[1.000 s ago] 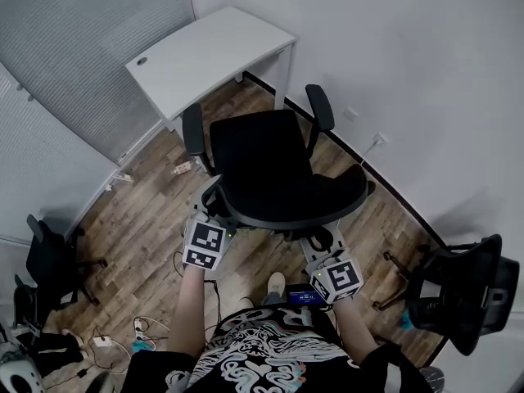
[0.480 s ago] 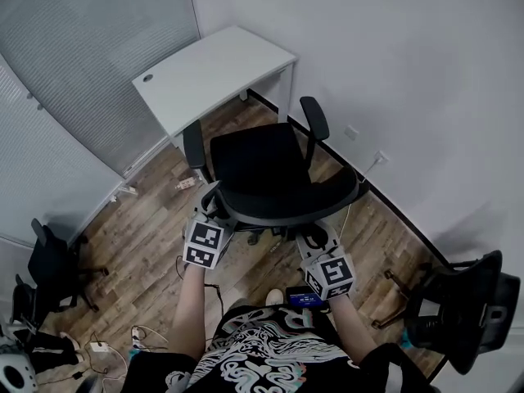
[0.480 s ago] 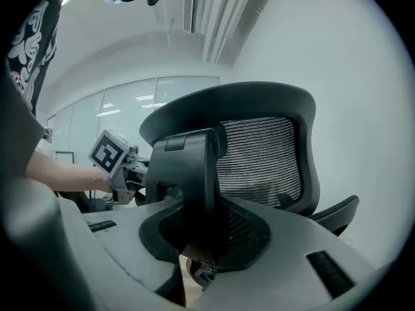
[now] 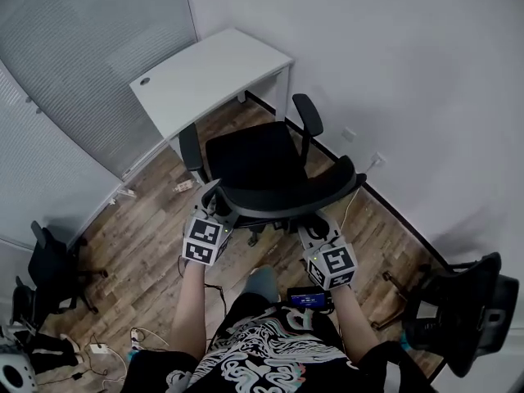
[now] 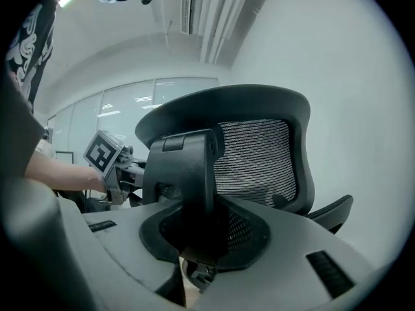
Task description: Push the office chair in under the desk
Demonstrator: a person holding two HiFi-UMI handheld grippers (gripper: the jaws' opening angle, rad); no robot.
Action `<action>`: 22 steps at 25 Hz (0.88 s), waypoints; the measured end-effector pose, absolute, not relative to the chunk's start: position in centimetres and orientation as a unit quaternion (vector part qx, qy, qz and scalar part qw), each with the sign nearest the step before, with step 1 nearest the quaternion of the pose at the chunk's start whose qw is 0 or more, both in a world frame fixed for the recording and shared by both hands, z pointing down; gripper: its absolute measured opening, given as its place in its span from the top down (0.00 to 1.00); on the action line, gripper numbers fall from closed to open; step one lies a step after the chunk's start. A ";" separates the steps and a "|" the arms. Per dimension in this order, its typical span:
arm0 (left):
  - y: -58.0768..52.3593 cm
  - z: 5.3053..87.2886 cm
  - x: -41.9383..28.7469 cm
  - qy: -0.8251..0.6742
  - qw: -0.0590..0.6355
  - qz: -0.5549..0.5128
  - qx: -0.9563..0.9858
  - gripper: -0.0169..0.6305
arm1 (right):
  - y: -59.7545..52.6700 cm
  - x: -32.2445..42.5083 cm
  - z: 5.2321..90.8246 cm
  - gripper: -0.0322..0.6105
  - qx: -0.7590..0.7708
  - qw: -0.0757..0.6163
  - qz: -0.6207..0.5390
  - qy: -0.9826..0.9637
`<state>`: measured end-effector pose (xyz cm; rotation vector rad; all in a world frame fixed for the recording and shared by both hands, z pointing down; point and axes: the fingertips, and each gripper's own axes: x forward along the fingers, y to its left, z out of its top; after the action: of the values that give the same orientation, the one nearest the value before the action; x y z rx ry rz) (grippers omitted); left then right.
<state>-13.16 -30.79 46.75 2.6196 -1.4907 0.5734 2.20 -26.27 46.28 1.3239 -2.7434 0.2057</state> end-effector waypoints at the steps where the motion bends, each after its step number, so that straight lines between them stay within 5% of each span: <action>1: -30.9 46.7 -13.1 -0.479 0.045 0.180 0.858 0.54 | -26.5 2.3 46.3 0.83 0.431 0.045 0.068 -0.899; 22: -33.3 47.2 -9.8 -0.509 0.066 0.191 0.837 0.56 | -30.1 6.0 46.4 0.83 0.406 0.048 0.056 -0.911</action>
<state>-9.83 -33.32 47.19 2.5243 -1.5343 0.5771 6.01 -30.11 46.43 1.2372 -2.7777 0.1715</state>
